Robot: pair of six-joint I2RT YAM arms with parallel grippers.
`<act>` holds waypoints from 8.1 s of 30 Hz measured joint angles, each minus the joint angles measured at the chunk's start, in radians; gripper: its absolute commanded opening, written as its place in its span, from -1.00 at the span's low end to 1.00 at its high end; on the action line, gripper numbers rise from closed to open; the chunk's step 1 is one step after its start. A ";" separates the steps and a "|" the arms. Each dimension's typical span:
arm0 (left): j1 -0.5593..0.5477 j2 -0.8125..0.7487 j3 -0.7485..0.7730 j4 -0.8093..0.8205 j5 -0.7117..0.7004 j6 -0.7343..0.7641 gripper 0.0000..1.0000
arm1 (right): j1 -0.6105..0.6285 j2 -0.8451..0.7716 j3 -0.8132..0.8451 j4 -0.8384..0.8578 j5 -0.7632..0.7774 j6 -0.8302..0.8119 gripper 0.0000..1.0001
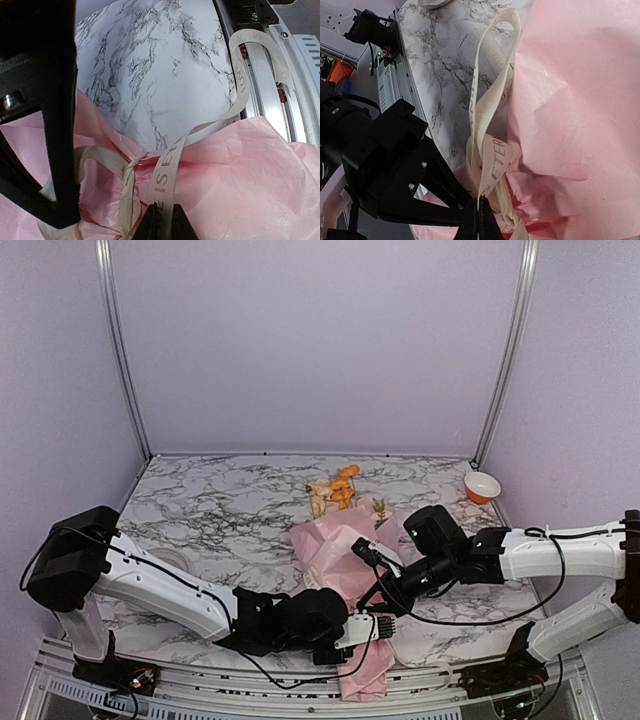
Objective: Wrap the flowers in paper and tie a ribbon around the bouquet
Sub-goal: Cross the half-tied ribbon over the folded bouquet, then tie the half-tied ribbon around the folded bouquet.
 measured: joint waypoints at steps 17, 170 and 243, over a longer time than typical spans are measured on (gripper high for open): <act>0.027 0.000 0.008 0.007 -0.058 -0.062 -0.28 | 0.000 -0.007 -0.006 0.003 -0.003 0.000 -1.00; 0.372 -0.143 -0.345 0.239 0.248 -0.544 -1.00 | 0.022 0.072 0.082 -0.054 0.334 -0.069 -1.00; 0.503 -0.254 -0.339 0.073 0.138 -0.742 -1.00 | 0.042 -0.059 -0.239 -0.112 0.188 0.389 -1.00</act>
